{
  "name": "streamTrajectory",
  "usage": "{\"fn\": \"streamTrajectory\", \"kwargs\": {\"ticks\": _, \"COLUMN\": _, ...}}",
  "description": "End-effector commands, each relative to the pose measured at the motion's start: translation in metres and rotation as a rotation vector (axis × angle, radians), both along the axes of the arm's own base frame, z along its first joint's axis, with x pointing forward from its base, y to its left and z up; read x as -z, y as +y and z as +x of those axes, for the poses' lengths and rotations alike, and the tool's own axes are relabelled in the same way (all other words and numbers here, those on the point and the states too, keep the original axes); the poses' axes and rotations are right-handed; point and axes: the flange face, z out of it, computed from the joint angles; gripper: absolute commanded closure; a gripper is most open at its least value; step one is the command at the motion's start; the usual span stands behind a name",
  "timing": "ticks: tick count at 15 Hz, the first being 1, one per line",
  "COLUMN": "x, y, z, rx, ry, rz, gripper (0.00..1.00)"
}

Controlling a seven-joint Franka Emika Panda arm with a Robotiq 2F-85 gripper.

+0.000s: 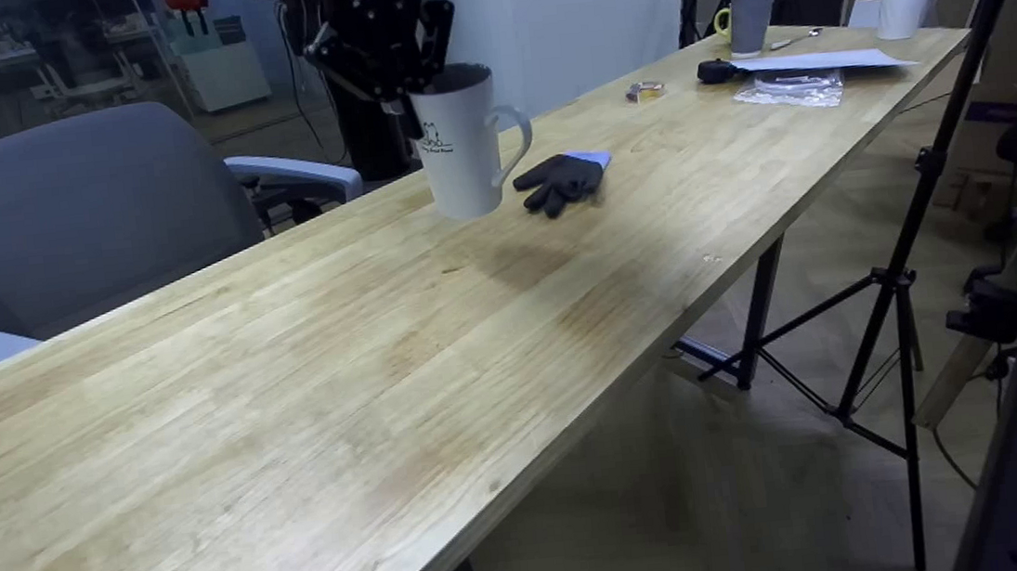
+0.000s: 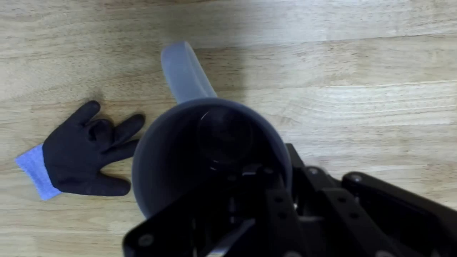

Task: Move the mug to the right

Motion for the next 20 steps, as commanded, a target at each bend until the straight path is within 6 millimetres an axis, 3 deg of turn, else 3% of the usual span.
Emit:
{"fn": "streamTrajectory", "kwargs": {"ticks": 1, "x": -0.015, "y": -0.021, "z": -0.014, "rx": 0.021, "ry": -0.018, "rz": 0.000, "gripper": 0.98}}
{"fn": "streamTrajectory", "kwargs": {"ticks": 9, "x": -0.006, "y": -0.061, "z": -0.023, "rx": 0.049, "ry": -0.066, "rz": -0.007, "gripper": 0.98}}
{"fn": "streamTrajectory", "kwargs": {"ticks": 20, "x": 0.019, "y": -0.062, "z": -0.031, "rx": 0.057, "ry": -0.051, "rz": 0.056, "gripper": 0.98}}
